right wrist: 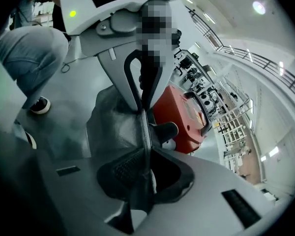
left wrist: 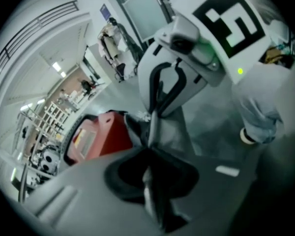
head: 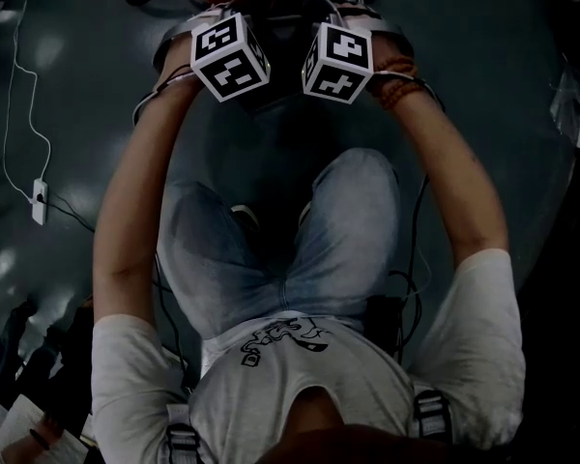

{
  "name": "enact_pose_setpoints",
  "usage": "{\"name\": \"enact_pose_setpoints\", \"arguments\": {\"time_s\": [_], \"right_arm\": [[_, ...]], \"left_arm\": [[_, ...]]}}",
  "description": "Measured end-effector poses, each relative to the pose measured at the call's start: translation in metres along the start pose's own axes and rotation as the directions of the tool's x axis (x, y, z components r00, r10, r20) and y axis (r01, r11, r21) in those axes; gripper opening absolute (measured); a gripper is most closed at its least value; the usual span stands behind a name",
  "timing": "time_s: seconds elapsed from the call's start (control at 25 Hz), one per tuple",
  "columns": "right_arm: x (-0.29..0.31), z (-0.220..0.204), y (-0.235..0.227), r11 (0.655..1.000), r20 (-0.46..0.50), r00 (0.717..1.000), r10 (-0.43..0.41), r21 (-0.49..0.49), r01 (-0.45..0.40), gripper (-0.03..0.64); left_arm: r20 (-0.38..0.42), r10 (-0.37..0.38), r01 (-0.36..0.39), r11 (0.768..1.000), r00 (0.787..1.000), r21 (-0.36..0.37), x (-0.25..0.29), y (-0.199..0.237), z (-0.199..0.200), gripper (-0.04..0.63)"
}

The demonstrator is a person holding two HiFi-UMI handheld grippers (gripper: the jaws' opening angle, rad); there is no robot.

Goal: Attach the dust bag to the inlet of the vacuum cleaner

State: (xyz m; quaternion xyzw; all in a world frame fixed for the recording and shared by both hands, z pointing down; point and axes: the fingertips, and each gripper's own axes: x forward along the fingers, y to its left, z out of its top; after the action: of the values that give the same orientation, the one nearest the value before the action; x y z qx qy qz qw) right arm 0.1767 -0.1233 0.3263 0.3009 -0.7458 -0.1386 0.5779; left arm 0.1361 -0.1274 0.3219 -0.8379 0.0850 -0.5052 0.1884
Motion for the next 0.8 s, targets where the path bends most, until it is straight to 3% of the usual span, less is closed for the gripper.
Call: {"name": "enact_pose_setpoints", "arguments": {"time_s": [0.12, 0.28, 0.4, 0.48, 0.6, 0.68, 0.8], "right_arm": [[-0.001, 0.000, 0.000, 1.000, 0.003, 1.000, -0.015, 0.000, 0.015, 0.046], [-0.004, -0.002, 0.000, 0.980, 0.051, 0.999, 0.004, 0.196, -0.014, 0.046], [-0.017, 0.002, -0.005, 0.938, 0.090, 0.995, -0.038, 0.347, 0.005, 0.058], [-0.035, 0.008, -0.011, 0.880, 0.131, 0.984, -0.120, 0.473, 0.044, 0.060], [-0.057, 0.020, -0.012, 0.740, 0.214, 0.951, -0.223, 0.672, 0.022, 0.058], [-0.060, 0.026, -0.007, 0.654, 0.251, 0.934, -0.254, 0.756, -0.025, 0.058], [-0.054, 0.029, 0.002, 0.554, 0.267, 0.922, -0.282, 0.830, -0.070, 0.055]], "left_arm": [[0.003, 0.020, -0.020, 1.000, 1.000, -0.002, -0.001, 0.003, 0.001, 0.038], [-0.013, 0.043, -0.043, 0.999, 0.999, 0.009, 0.001, 0.005, 0.003, 0.040], [-0.012, 0.075, -0.076, 0.996, 0.997, -0.056, -0.011, 0.004, 0.006, 0.063], [0.031, 0.144, -0.138, 0.979, 0.989, -0.148, -0.026, 0.004, 0.011, 0.075], [0.102, 0.254, -0.211, 0.924, 0.962, -0.319, -0.048, 0.007, 0.018, 0.027], [0.131, 0.286, -0.208, 0.883, 0.949, -0.420, -0.054, 0.006, 0.019, 0.005], [0.154, 0.300, -0.177, 0.829, 0.941, -0.531, -0.053, 0.001, 0.017, 0.005]]}}
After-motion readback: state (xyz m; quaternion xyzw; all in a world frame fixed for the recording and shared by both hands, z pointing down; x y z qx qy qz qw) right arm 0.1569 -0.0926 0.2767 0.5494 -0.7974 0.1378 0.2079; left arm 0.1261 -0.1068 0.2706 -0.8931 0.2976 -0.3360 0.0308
